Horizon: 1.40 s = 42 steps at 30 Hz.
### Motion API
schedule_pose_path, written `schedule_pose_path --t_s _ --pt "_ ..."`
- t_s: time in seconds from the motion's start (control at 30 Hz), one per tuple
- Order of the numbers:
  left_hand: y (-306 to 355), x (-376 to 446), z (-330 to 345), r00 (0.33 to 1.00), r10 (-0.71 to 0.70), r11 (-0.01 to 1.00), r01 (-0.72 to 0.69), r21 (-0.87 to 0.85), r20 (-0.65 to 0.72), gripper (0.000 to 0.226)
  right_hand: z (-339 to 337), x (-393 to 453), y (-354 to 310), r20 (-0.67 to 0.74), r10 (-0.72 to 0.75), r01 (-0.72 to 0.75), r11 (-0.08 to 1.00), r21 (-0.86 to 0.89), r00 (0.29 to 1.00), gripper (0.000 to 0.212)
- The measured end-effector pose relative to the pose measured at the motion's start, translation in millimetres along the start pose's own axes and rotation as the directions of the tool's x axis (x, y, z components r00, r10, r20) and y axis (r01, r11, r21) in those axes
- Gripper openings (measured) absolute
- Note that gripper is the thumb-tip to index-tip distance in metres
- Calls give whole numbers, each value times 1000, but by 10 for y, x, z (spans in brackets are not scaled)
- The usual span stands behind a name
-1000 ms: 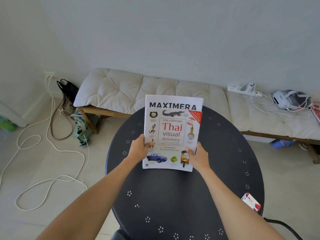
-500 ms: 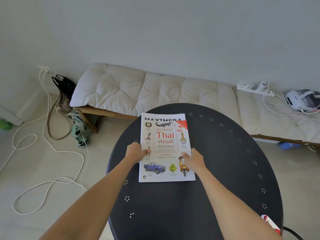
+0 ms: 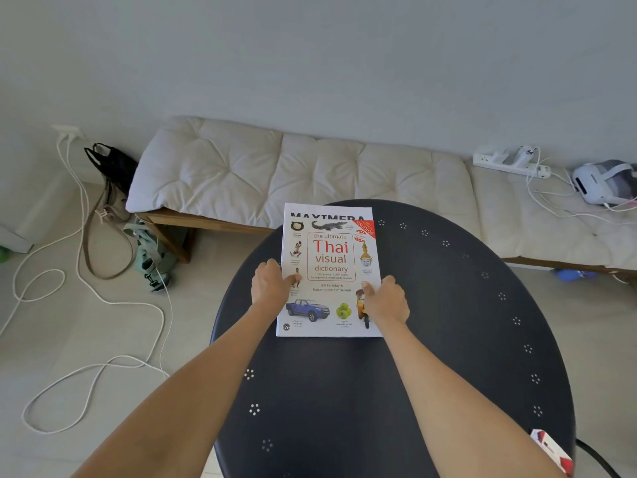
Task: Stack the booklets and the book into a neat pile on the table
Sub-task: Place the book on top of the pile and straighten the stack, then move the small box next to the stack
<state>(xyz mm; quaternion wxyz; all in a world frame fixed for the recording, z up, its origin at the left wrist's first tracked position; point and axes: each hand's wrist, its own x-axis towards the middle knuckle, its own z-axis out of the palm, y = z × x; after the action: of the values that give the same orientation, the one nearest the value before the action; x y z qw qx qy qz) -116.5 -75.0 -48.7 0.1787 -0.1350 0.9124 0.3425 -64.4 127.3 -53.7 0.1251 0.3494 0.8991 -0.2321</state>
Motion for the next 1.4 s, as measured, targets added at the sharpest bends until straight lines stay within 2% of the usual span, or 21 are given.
schedule_pose_path --t_s 0.17,0.33,0.47,0.6,0.73,0.87,1.03,1.13,1.23,1.4 --pt "-21 -86 46 999 34 999 -35 -3 -26 33 19 -63 -23 -84 -22 20 1000 -19 996 41" --pt "-36 -118 36 1000 20 1000 -20 -3 -2 38 -109 -21 76 12 -78 76 994 76 997 35" --pt "46 -256 49 1000 22 998 -23 51 10 41 -271 -104 281 69 -114 106 988 110 991 46" --pt "114 -529 175 989 146 975 -138 174 -33 45 -407 -353 666 33 -80 78 995 68 996 46" --pt "177 -880 405 957 285 929 -288 233 47 48 -531 -627 1130 -32 -42 43 998 46 999 44" --pt "177 -1282 707 888 421 818 -461 344 187 53 -680 -858 1621 -133 17 -14 1000 20 991 41" --pt "132 -1688 1095 734 571 597 -678 429 367 59 -797 -1118 2282 -250 111 -132 989 -70 962 49" --pt "150 -1808 1299 652 606 500 -757 420 455 63 -776 -1234 2627 -279 201 -230 970 -78 939 55" --pt "141 -1844 1449 632 592 473 -775 419 501 66 -688 -1312 2838 -263 278 -291 957 -8 924 58" --pt "43 -1841 1582 650 574 449 -759 472 499 66 -545 -1401 2920 -243 302 -295 953 64 922 67"
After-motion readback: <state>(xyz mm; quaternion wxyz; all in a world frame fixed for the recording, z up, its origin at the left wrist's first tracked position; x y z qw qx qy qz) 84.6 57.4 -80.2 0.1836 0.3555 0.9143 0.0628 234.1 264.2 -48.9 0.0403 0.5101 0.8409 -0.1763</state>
